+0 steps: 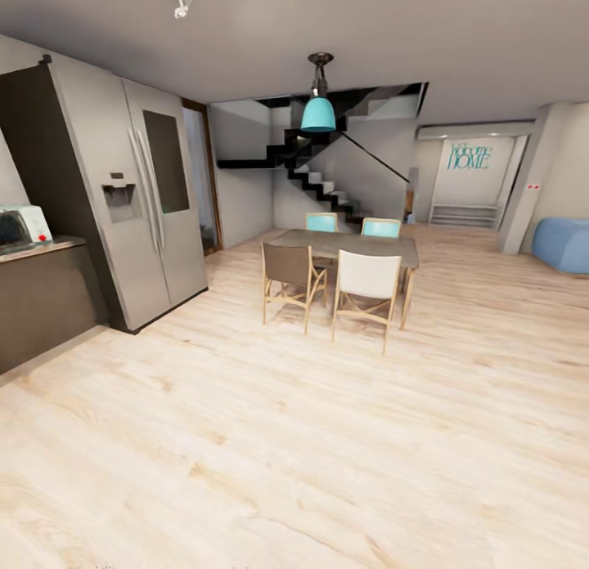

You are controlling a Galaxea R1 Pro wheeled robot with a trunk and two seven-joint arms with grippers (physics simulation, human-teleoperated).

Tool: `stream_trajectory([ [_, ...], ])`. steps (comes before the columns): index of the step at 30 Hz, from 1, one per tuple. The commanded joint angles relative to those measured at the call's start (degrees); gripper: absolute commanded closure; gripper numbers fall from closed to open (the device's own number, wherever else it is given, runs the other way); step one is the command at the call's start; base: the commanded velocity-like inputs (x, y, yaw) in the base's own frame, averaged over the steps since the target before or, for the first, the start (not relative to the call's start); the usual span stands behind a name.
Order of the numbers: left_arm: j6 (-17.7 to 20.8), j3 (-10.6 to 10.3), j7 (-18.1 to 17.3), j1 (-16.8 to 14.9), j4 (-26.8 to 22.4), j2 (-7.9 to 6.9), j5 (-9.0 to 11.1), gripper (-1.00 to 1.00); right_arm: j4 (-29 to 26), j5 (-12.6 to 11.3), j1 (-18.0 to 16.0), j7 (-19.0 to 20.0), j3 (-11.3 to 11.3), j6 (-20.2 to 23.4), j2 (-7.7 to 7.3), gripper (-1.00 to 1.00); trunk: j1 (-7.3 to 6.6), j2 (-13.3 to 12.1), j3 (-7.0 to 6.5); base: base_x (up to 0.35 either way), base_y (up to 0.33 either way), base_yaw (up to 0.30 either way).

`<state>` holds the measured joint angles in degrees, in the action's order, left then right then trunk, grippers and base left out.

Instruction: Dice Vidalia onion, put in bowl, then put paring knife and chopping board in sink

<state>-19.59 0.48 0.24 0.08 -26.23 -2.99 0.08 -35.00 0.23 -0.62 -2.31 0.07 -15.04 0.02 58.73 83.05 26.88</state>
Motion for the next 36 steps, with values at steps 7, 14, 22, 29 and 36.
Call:
stream_trajectory([
  [7,-0.09,0.04,0.00,0.01,-0.05,0.01,-0.01,-1.00,0.03,0.03,-0.05,-0.15,0.02,-0.16,0.00,-1.00,0.00,0.03,0.05,0.000,0.000,0.278],
  [14,-0.09,-0.01,0.01,0.01,0.04,0.09,-0.01,-1.00,0.09,0.03,-0.03,-0.15,0.03,-0.16,0.02,-1.00,0.00,0.03,0.05,0.000,0.000,0.276],
  [22,-0.09,0.04,0.03,0.01,0.03,0.09,-0.01,-1.00,0.10,0.03,-0.05,-0.15,0.06,-0.16,0.07,-1.00,0.00,0.03,0.05,0.030,-0.037,0.276],
  [29,-0.09,0.04,0.03,0.01,0.03,0.09,0.00,-1.00,0.11,0.03,-0.03,-0.15,0.10,-0.16,0.07,-1.00,0.00,0.03,0.05,0.174,-0.186,0.276],
  [36,-0.09,0.04,0.03,0.01,0.04,0.09,0.00,-1.00,0.11,0.03,-0.04,-0.15,0.10,-0.16,0.07,-1.00,0.00,0.03,0.05,0.193,-0.173,0.276],
])
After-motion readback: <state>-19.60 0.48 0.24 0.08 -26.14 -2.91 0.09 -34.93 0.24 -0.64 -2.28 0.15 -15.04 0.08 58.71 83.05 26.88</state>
